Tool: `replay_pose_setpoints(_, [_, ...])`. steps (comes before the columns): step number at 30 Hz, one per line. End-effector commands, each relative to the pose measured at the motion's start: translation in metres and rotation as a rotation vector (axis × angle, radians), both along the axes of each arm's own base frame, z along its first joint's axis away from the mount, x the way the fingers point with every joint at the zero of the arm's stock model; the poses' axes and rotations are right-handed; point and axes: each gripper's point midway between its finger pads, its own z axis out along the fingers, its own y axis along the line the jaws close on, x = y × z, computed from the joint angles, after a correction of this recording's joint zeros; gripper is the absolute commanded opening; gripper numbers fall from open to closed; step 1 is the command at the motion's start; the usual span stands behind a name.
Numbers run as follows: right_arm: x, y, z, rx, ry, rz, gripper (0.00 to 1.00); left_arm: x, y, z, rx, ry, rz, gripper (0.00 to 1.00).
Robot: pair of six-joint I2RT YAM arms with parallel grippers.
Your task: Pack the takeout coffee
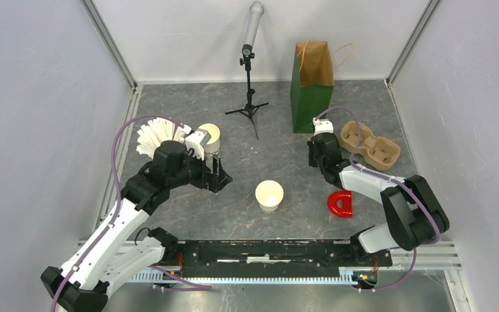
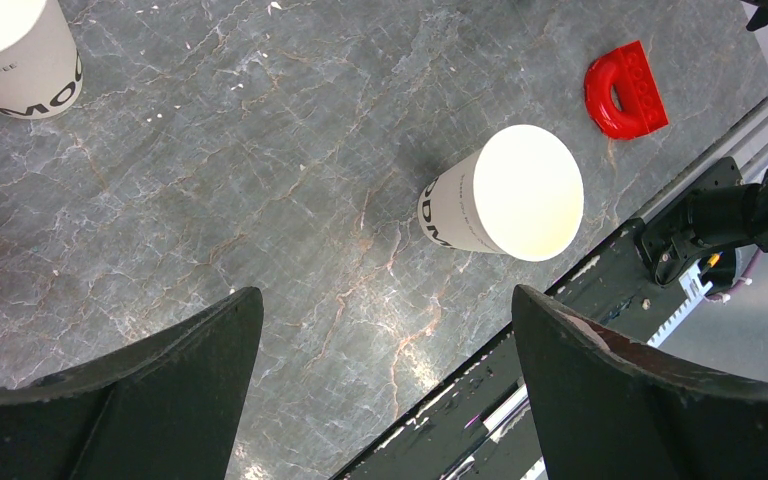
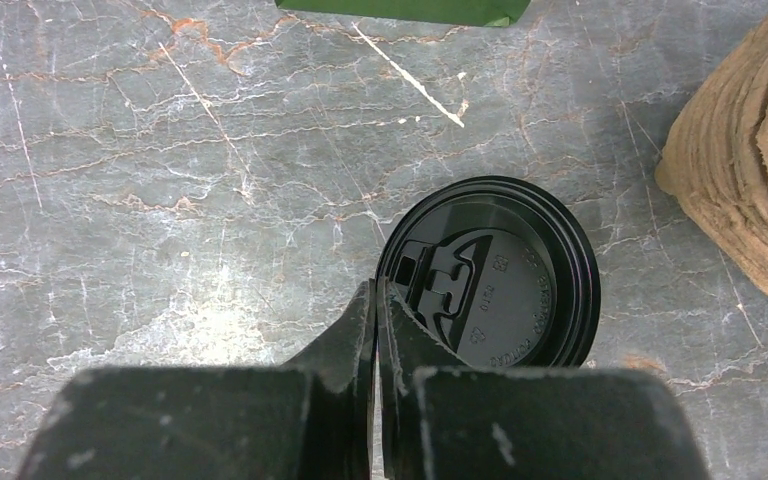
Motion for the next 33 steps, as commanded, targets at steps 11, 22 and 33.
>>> replay_pose_setpoints(11, [0.010, 0.000, 0.019, 0.006, -0.057, -0.005, 0.00, 0.001, -0.003, 0.003, -0.021, 0.004, 0.011, 1.00])
replay_pose_setpoints(22, [0.016, -0.007, 0.018, -0.044, -0.054, -0.028, 0.21, 0.001, -0.003, 0.004, -0.025, 0.003, 0.007, 1.00])
replay_pose_setpoints(33, [0.022, -0.004, 0.009, -0.062, -0.036, -0.022, 0.21, 0.001, -0.004, 0.004, -0.026, 0.003, 0.005, 1.00])
